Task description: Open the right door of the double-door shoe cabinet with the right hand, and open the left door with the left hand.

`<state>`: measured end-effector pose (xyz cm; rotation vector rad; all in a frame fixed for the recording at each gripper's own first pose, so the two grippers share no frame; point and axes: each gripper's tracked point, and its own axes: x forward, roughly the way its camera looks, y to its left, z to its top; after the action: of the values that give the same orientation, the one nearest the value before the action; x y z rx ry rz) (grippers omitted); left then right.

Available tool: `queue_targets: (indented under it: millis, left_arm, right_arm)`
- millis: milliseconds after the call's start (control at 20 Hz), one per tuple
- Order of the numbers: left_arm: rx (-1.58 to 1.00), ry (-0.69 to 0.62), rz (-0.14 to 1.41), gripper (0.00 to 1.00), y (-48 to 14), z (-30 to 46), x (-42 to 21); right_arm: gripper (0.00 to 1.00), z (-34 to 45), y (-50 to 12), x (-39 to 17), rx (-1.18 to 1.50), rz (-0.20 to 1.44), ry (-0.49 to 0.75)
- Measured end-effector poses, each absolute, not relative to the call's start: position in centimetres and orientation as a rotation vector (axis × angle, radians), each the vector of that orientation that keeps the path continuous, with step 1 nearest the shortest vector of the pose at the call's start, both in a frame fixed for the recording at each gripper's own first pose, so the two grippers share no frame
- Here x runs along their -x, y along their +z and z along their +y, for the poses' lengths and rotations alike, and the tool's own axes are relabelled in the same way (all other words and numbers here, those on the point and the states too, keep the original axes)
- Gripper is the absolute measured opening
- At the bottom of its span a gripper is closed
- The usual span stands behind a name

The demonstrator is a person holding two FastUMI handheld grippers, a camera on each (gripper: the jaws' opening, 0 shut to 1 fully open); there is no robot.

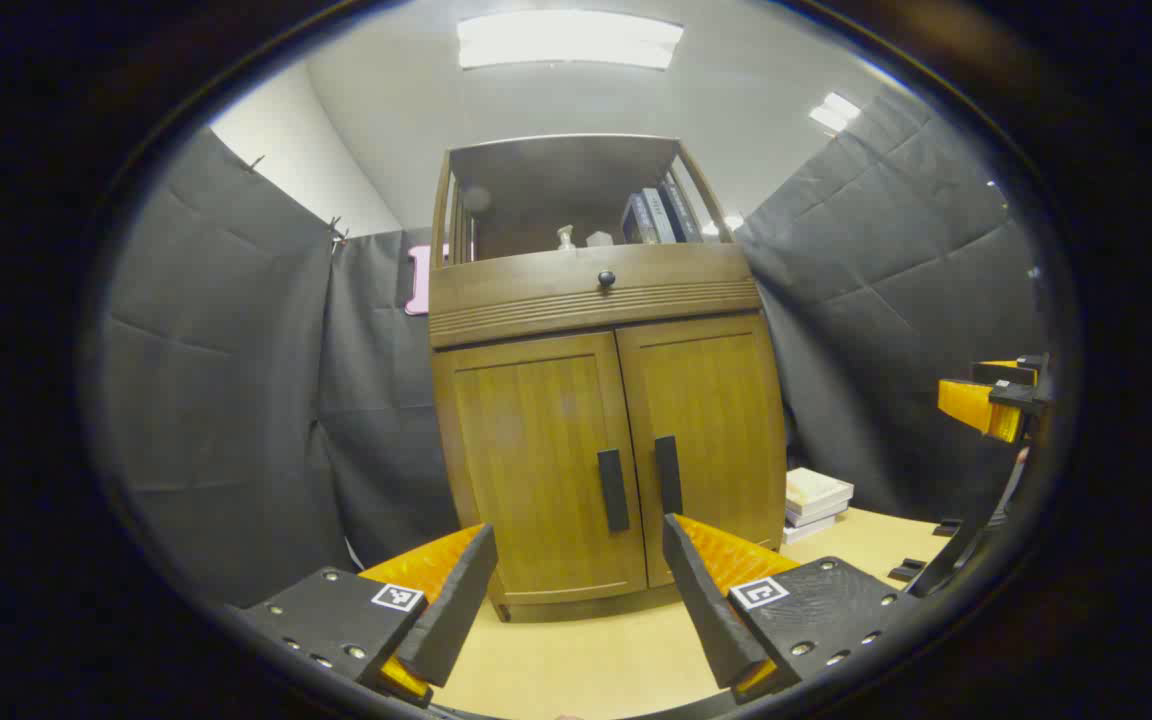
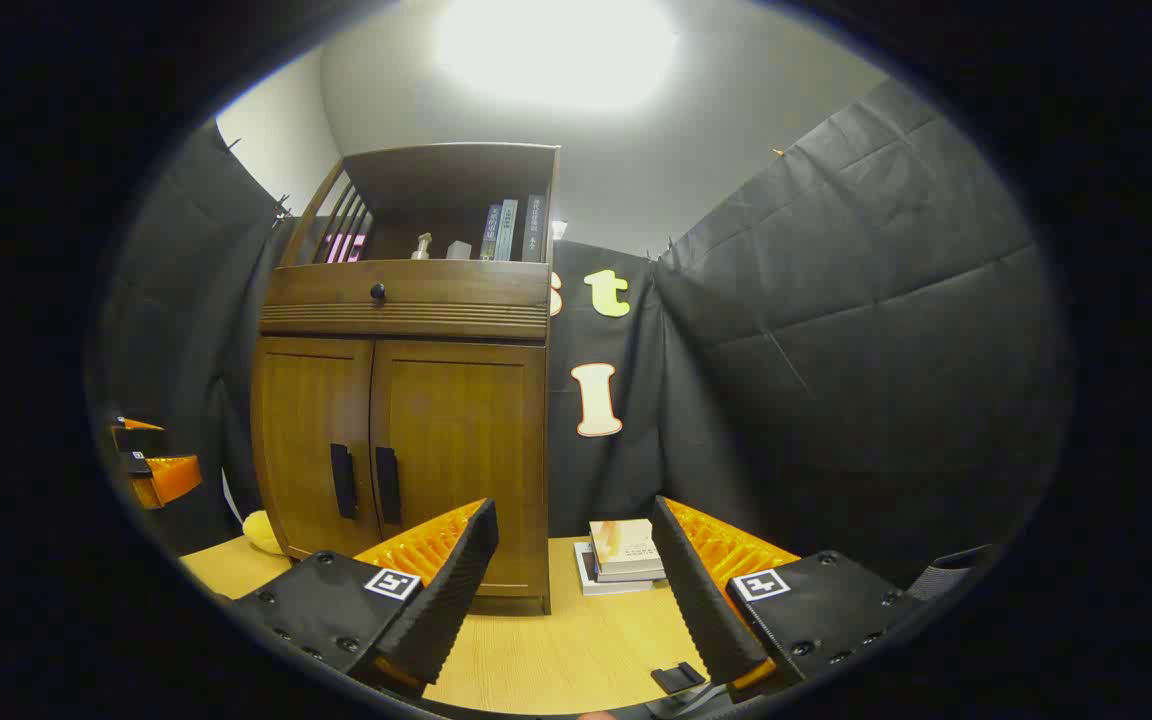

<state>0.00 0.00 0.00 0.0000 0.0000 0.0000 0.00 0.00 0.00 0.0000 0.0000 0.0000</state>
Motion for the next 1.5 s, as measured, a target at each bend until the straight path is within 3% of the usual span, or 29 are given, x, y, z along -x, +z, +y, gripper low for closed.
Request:
queue_targets:
  millis: [1500]
  left_arm:
    - [-0.021,0.017,-0.021,0.96,0.4,1.4,1.7]
  right_arm:
    - [0.96,3.2,0.4,0.8,-0.015,-0.01,0.026]
